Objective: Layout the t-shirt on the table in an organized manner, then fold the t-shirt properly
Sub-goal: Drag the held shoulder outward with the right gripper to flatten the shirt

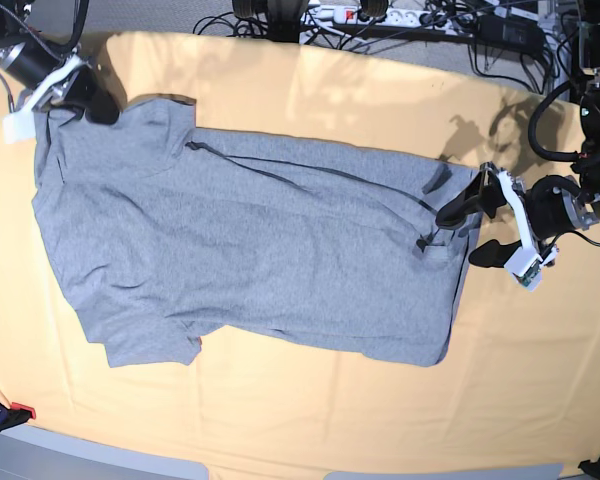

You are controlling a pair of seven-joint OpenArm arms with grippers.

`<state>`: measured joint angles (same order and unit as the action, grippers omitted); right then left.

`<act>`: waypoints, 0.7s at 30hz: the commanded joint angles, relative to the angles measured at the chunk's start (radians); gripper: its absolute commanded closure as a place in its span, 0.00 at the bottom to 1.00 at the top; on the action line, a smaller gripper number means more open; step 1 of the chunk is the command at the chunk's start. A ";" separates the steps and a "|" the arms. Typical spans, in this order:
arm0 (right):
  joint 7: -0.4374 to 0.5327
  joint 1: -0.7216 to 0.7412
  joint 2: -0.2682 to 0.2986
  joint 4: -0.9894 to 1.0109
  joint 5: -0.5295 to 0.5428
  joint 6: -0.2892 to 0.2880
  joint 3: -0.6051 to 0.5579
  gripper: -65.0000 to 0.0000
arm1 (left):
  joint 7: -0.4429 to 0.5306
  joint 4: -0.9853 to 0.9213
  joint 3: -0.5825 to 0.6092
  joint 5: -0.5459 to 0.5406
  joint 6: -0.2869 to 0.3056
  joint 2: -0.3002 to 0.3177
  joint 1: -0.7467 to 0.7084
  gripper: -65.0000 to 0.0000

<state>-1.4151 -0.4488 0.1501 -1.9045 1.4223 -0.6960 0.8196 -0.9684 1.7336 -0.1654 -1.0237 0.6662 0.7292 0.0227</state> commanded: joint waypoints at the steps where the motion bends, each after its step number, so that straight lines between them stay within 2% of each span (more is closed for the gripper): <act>1: 0.019 0.021 0.025 -0.020 0.030 -0.002 0.005 1.00 | 0.025 0.013 -0.012 -0.025 0.002 0.019 0.016 0.24; 9: 0.019 0.161 0.138 -0.020 0.030 -0.002 0.005 1.00 | 0.024 0.013 -0.012 -0.024 0.002 0.019 0.016 0.24; 14: 0.019 0.224 0.178 -0.019 0.007 -0.002 -0.040 1.00 | 0.025 0.013 -0.012 -0.025 0.002 0.019 0.016 0.24; 17: 0.047 0.251 0.197 -0.018 -0.108 -0.002 -0.136 1.00 | 0.025 0.013 -0.012 -0.024 0.002 0.019 0.016 0.24; 21: 0.188 0.294 0.216 -0.018 -0.398 -0.002 -0.265 1.00 | 0.016 0.013 -0.012 -0.024 0.002 0.019 0.016 0.24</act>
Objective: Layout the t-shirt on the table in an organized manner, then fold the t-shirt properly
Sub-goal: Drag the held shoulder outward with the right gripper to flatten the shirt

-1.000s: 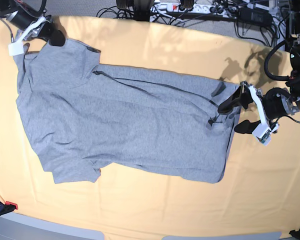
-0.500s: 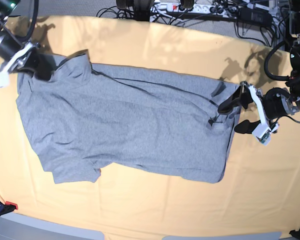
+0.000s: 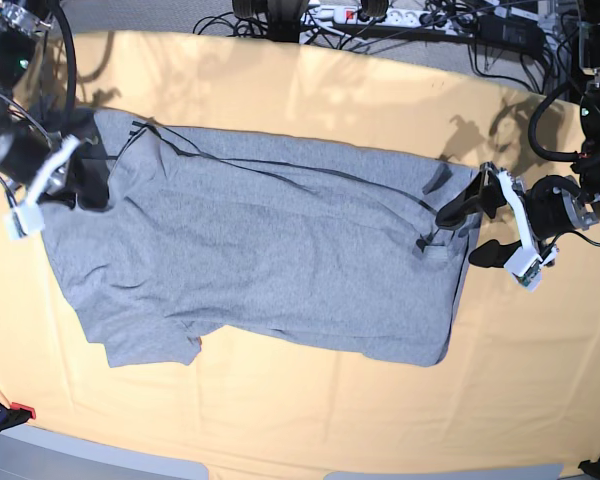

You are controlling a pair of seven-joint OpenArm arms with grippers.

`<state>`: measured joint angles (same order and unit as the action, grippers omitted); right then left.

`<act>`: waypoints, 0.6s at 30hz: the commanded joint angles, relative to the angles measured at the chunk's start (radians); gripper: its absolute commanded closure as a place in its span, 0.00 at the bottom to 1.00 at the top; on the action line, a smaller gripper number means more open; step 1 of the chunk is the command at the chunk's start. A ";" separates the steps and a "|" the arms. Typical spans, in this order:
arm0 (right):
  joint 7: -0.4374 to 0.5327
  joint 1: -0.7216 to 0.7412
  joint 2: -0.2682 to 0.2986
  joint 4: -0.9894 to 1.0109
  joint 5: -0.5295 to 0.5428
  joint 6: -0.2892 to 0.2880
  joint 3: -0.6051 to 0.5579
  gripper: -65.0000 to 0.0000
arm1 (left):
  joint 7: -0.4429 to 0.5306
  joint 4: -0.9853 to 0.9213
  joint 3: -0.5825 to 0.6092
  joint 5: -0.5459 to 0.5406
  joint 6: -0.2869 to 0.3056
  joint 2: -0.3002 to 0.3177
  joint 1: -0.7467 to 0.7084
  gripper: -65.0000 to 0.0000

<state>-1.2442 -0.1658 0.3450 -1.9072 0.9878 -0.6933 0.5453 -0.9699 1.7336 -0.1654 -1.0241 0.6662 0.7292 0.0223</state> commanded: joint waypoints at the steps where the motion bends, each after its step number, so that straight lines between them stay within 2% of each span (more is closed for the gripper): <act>1: 0.058 0.021 0.022 -0.014 -0.032 -0.005 -0.014 1.00 | 0.010 0.013 -0.012 -0.024 0.002 0.019 0.017 0.24; 4: 0.142 0.050 0.021 -0.004 -0.142 -0.005 -0.074 1.00 | -0.008 0.013 -0.012 -0.023 0.002 0.019 0.016 0.24; 9: 0.169 0.119 0.021 0.066 -0.251 -0.005 -0.135 1.00 | -0.007 0.013 -0.012 -0.023 0.002 0.019 0.017 0.24; 12: 0.221 0.160 0.021 0.143 -0.311 -0.004 -0.134 1.00 | -0.007 0.013 -0.012 -0.019 0.002 0.019 0.016 0.24; 15: 0.268 0.199 0.021 0.224 -0.369 0.047 -0.134 1.00 | -0.007 0.013 -0.012 -0.019 0.002 0.018 0.017 0.24; 18: 0.276 0.245 0.021 0.300 -0.394 0.074 -0.134 1.00 | 0.000 0.013 -0.012 -0.020 0.002 0.019 0.017 0.24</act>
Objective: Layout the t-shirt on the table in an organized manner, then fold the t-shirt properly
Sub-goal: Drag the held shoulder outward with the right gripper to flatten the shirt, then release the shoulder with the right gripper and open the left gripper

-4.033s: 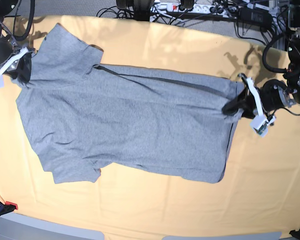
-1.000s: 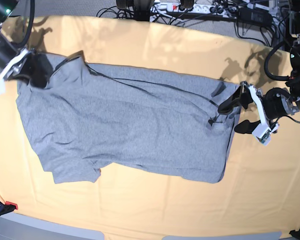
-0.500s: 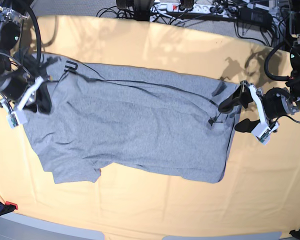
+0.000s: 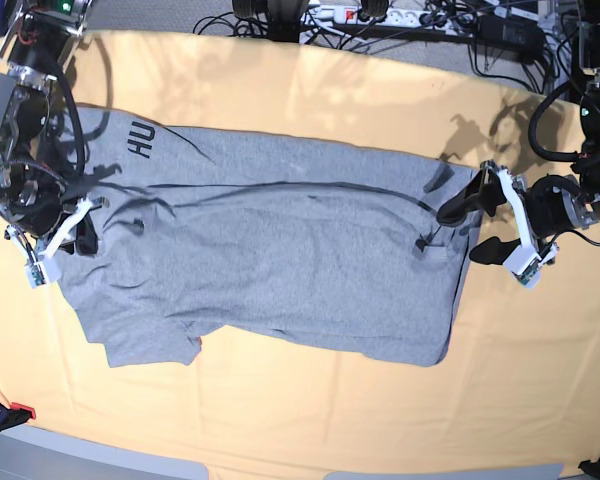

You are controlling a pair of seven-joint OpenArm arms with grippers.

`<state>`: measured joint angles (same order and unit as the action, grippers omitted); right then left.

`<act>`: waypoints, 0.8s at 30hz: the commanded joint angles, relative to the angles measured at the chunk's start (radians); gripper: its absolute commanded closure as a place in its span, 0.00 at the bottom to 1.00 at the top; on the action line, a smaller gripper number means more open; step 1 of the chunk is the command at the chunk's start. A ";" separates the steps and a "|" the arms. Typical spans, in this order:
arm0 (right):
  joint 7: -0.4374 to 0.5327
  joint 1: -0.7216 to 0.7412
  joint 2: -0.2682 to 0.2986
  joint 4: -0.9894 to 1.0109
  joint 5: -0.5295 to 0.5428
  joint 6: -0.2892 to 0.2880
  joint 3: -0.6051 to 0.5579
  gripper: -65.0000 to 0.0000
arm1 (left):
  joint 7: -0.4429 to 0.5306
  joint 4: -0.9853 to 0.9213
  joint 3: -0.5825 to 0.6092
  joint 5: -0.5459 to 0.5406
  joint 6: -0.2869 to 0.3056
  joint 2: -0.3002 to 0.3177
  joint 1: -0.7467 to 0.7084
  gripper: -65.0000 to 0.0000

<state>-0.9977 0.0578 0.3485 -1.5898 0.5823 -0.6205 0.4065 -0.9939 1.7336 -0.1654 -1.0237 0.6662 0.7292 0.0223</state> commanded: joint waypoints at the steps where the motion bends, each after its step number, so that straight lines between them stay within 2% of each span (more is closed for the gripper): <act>1: 0.029 0.036 0.018 0.005 0.011 0.013 0.005 1.00 | 0.025 0.013 -0.012 -0.020 0.002 0.018 0.017 0.24; 4: 0.029 0.063 0.018 0.037 0.010 0.036 0.005 1.00 | 0.025 0.013 -0.013 -0.016 0.002 0.019 0.017 0.24; 9: 0.032 0.098 0.017 0.037 -0.071 0.135 0.006 1.00 | 0.051 0.013 -0.013 0.043 -0.002 0.018 0.017 0.24; 12: 0.035 0.100 0.016 0.037 -0.072 0.161 0.006 1.00 | 0.052 0.013 -0.013 0.044 -0.028 0.018 0.018 0.24; 15: 0.038 0.100 0.011 0.037 -0.121 0.202 0.006 1.00 | 0.060 0.013 -0.013 0.048 -0.032 0.018 0.018 0.24; 17: 0.037 0.100 0.011 0.037 -0.118 0.193 0.006 1.00 | 0.062 0.013 -0.013 0.048 -0.032 0.018 0.019 0.24; 20: 0.037 0.100 0.012 0.037 -0.111 0.131 0.006 1.00 | 0.062 0.013 -0.013 0.053 -0.032 0.019 0.023 0.24; 24: 0.035 0.101 0.021 0.035 -0.103 0.122 0.006 0.50 | 0.062 0.013 -0.014 0.094 -0.050 0.019 0.028 0.24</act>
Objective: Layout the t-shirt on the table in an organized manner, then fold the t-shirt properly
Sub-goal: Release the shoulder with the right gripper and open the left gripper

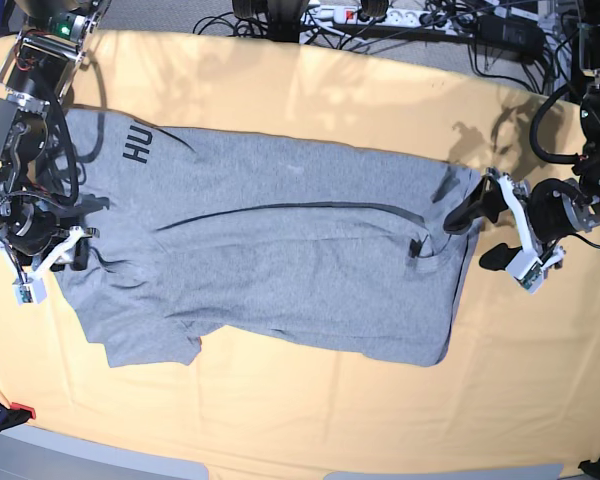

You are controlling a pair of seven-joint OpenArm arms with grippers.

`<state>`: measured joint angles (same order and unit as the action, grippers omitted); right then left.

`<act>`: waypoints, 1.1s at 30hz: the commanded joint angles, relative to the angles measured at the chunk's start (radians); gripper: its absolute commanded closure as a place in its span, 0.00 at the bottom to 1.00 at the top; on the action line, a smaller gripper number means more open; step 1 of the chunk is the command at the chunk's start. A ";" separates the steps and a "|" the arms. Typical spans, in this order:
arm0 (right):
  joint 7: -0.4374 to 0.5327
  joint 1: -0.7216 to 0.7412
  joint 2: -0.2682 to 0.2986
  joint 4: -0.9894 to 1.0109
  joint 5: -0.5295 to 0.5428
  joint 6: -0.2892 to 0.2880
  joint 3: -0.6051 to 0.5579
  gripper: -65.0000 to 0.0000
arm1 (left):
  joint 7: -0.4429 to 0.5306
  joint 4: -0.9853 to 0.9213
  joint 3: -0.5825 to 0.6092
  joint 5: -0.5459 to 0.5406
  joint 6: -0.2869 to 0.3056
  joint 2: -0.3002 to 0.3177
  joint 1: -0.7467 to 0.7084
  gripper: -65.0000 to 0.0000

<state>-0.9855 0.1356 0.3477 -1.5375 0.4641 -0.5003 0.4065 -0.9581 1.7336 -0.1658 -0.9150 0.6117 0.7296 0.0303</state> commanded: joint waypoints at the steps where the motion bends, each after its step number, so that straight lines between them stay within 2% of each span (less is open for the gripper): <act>1: 0.021 0.023 0.027 -0.022 0.031 0.002 0.006 0.41 | 0.026 0.013 -0.016 -0.008 -0.006 0.019 0.020 0.24; 2: 0.005 0.023 0.037 -0.027 0.059 0.000 0.006 0.37 | 0.024 0.013 -0.020 -0.009 -0.006 0.019 0.020 0.24; 6: -0.110 0.023 0.088 -0.092 0.206 -0.045 0.026 0.37 | 0.014 0.013 -0.035 -0.008 0.008 0.019 0.020 0.24; 11: -0.296 -0.011 0.127 -0.194 0.415 -0.070 0.154 0.37 | 0.014 0.013 -0.040 -0.008 0.024 0.037 0.020 0.24; 16: -0.368 -0.160 0.135 -0.201 0.574 -0.087 0.306 0.37 | 0.014 0.013 -0.040 -0.009 0.024 0.040 0.020 0.24; 18: -0.409 -0.229 0.135 -0.202 0.665 -0.113 0.370 0.37 | 0.015 0.013 -0.040 -0.010 0.024 0.040 0.020 0.24; 21: -0.411 -0.328 0.135 -0.202 0.772 -0.152 0.461 0.37 | 0.014 0.013 -0.040 -0.010 0.024 0.040 0.019 0.24; 28: -0.411 -0.542 0.111 -0.202 0.851 -0.187 0.529 0.37 | 0.015 0.013 -0.040 -0.017 0.024 0.039 0.019 0.24; 33: -0.411 -0.595 0.061 -0.201 0.861 -0.198 0.529 0.37 | 0.015 0.013 -0.040 -0.017 0.023 0.038 0.020 0.24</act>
<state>-1.4124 -0.4606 0.3859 -1.7229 1.2991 -0.6930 0.9268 -0.9657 1.7336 -0.1921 -0.9123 0.6361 0.7483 0.0307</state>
